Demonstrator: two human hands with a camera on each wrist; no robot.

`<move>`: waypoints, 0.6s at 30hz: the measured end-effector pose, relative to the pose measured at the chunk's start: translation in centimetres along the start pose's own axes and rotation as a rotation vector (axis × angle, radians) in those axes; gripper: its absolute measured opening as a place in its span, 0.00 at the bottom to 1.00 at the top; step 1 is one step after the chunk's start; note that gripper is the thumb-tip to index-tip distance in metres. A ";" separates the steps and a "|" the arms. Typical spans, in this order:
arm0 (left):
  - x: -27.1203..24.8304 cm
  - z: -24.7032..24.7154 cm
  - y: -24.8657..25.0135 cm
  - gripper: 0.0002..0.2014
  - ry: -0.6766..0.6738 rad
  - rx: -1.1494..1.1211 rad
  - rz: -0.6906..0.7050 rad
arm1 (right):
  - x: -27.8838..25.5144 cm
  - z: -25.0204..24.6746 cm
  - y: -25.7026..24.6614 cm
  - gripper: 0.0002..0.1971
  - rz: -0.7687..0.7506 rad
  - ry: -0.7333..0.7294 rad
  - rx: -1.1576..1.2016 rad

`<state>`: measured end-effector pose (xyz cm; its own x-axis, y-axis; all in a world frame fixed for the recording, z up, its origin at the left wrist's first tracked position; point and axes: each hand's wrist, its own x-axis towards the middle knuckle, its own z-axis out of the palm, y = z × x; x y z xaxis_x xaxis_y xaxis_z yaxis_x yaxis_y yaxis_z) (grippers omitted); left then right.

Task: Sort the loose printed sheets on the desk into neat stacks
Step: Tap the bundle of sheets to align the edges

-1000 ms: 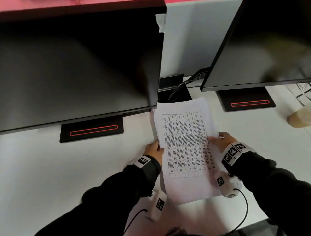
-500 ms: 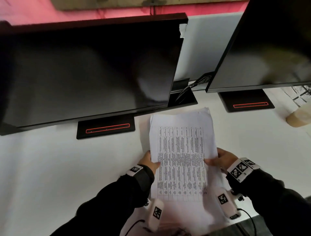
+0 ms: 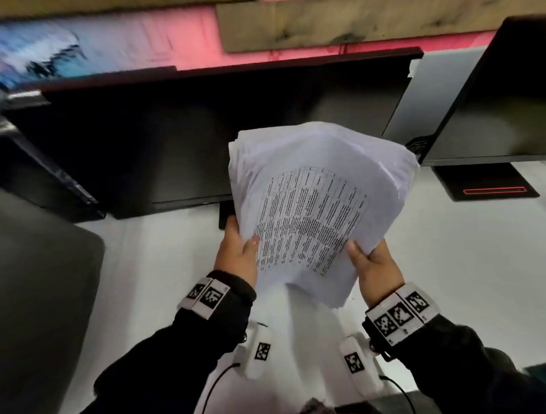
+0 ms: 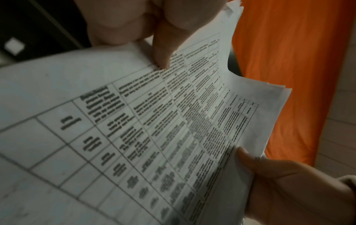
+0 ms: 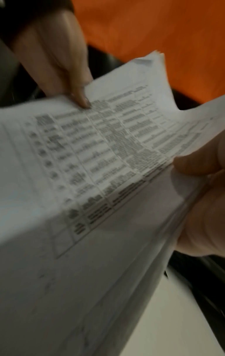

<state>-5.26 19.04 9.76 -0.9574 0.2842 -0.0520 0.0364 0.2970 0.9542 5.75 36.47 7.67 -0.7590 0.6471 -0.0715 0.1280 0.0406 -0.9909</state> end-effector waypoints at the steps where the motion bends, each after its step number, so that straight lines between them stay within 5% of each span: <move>1: -0.5 -1.1 -0.3 0.20 0.041 -0.019 0.033 | -0.6 1.2 0.0 0.21 -0.020 0.010 0.023; 9: -3.1 -7.3 -6.5 0.27 0.052 -0.040 -0.173 | -2.8 6.7 1.7 0.22 0.016 -0.136 -0.097; 15: -2.4 -8.8 -5.1 0.18 0.116 -0.229 -0.196 | -2.7 8.7 0.4 0.19 0.019 -0.139 -0.055; 18: -2.3 -10.2 -4.8 0.17 0.115 -0.279 -0.186 | -2.5 8.3 1.1 0.27 0.064 -0.192 -0.112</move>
<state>-6.13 7.68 8.26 -0.9669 0.1397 -0.2137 -0.2057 0.0695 0.9761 2.49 28.62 5.87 -0.8531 0.4949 -0.1650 0.2420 0.0953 -0.9656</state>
